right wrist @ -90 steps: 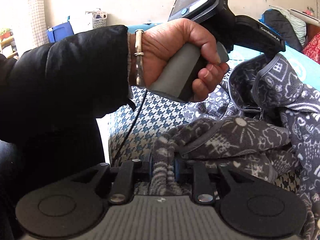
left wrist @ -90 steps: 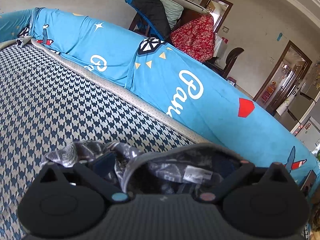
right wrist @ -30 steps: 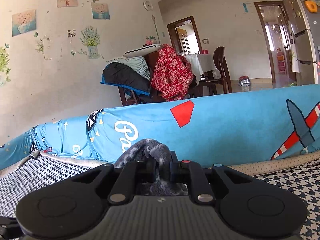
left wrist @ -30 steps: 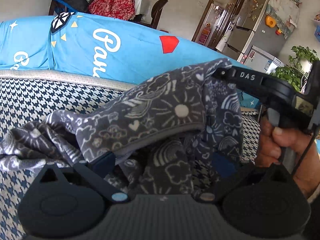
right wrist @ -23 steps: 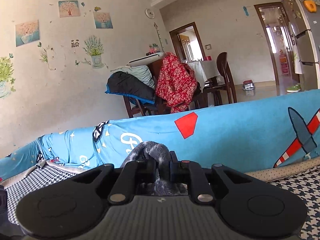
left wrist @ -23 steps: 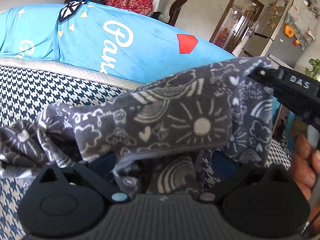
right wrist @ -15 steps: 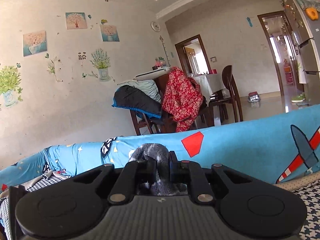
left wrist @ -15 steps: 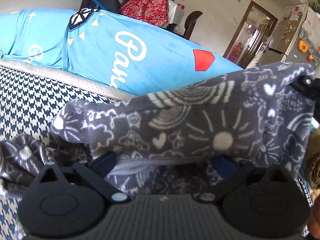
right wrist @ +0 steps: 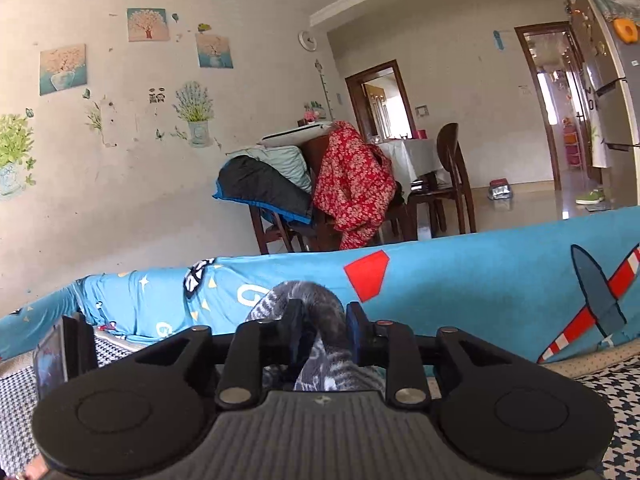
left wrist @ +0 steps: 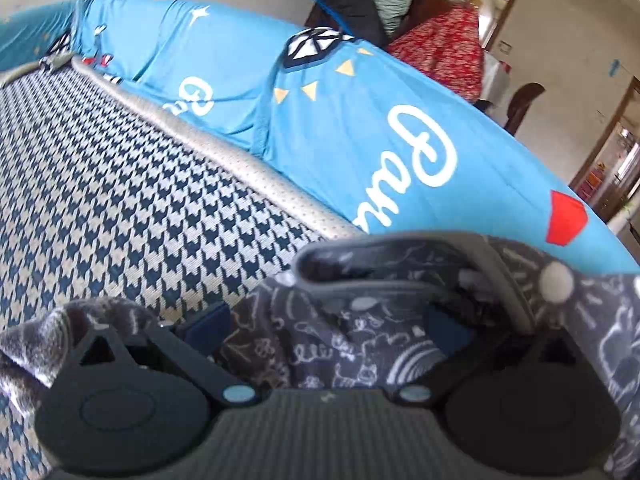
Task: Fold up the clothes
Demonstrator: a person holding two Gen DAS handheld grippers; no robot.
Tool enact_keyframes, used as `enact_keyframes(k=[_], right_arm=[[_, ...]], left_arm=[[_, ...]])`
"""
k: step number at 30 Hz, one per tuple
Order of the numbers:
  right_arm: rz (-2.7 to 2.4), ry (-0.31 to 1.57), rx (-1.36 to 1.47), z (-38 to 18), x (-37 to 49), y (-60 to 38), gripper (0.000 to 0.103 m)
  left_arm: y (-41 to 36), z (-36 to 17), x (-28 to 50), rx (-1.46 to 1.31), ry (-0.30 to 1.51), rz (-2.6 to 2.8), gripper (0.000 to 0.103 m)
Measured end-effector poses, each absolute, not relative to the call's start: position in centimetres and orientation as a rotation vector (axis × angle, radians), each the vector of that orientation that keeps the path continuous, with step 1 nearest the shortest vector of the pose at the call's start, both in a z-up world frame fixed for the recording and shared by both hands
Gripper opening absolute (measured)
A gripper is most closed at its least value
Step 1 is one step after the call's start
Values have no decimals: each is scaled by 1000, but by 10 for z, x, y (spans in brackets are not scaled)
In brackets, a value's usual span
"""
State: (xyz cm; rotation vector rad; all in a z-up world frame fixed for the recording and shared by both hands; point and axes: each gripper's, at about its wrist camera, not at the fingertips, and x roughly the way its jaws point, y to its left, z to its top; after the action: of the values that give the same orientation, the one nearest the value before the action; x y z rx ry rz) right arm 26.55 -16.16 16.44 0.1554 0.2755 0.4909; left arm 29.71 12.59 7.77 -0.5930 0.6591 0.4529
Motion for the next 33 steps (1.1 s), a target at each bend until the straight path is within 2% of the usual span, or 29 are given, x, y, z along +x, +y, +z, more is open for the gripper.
enact_keyframes(k=[3,8,13,18,26,33], right_arm=[[442,307,160,160,273,-172,42],[413,360,188,155,281,-186,42],[414,388,99,151,274,-183,43],[398,466,23,138,275,-181,55],[374,648,-25,119,290,-188,55],[390,675,-22,121,280,-205,57]], left_arm=[[132,82,292,-618,650,475,103],[117,95,282,-559,632,425,103],[100,100,278,-498,663,370,103],[83,98,275,-459,698,301,103],[59,86,280,-373,786,232,103],[56,94,273,-384,776,200,103]])
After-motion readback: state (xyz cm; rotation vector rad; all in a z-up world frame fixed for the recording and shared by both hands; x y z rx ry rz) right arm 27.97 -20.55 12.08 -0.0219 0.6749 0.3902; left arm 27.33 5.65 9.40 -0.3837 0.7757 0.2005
